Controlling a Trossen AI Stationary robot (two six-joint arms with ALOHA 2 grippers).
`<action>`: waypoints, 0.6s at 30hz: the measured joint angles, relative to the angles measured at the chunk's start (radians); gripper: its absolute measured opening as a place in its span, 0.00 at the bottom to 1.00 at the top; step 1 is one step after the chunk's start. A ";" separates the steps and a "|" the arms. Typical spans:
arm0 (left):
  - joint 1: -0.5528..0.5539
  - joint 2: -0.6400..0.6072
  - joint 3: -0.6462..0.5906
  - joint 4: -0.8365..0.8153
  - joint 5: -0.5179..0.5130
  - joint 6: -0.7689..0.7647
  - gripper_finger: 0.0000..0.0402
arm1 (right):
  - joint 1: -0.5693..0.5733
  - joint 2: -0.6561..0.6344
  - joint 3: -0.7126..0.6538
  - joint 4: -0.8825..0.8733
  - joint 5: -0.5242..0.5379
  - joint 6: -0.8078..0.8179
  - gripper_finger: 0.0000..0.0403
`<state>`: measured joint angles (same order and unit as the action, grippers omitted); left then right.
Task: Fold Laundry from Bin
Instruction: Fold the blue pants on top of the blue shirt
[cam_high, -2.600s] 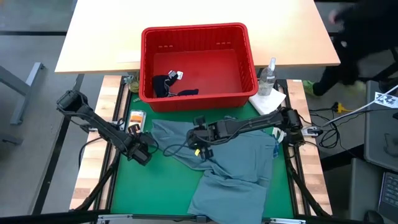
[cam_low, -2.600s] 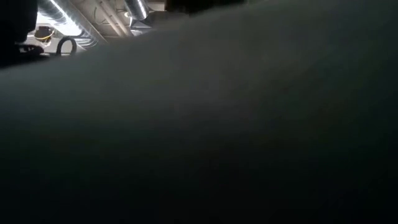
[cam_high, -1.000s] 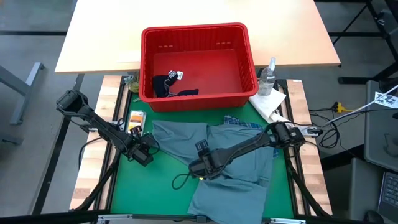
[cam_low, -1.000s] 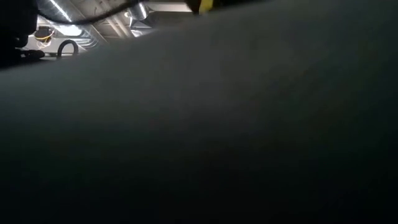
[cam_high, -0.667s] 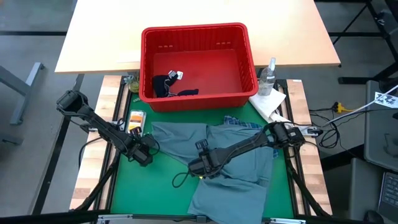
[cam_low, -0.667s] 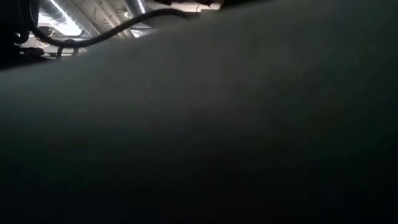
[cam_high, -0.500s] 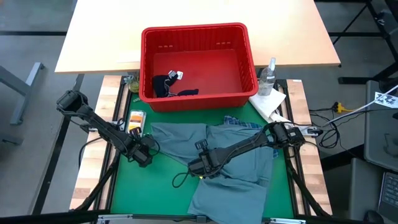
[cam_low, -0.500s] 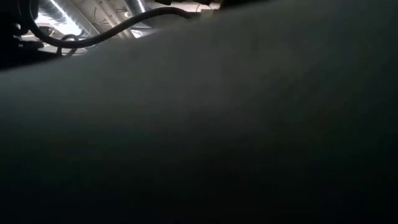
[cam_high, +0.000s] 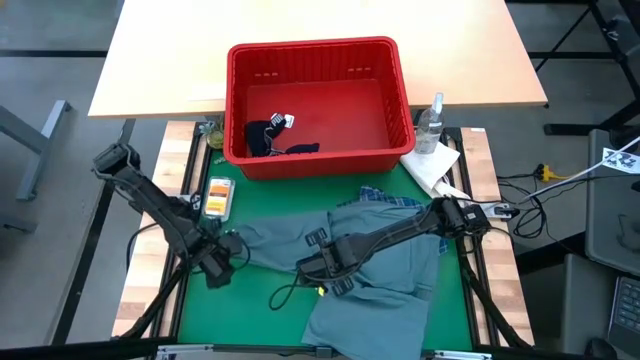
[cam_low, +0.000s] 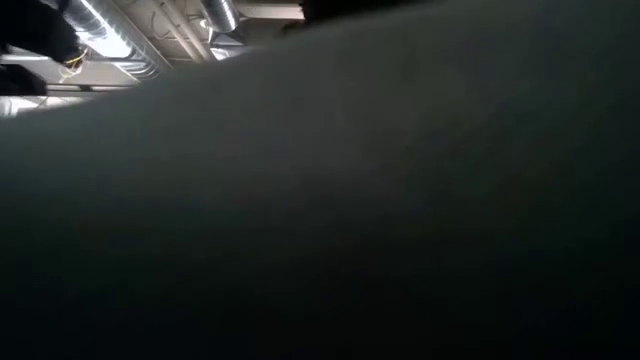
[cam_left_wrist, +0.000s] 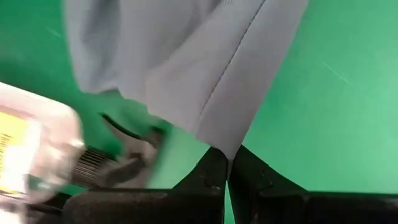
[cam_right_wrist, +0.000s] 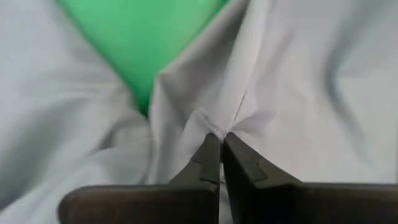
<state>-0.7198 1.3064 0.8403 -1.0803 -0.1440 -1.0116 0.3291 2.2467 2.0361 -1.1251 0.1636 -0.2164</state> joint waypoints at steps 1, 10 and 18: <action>-0.016 0.000 0.000 0.011 0.021 -0.021 0.00 | 0.004 0.000 0.000 -0.002 -0.031 -0.001 0.01; -0.144 0.000 0.000 0.142 0.098 -0.182 0.02 | 0.032 0.032 -0.002 0.000 -0.134 -0.002 0.03; -0.181 0.000 0.000 0.191 0.111 -0.244 0.18 | 0.032 0.038 -0.002 0.007 -0.121 -0.001 0.03</action>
<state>-0.9009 1.3067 0.8402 -0.8892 -0.0330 -1.2554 0.3607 2.2846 2.0338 -1.1178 0.0429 -0.2169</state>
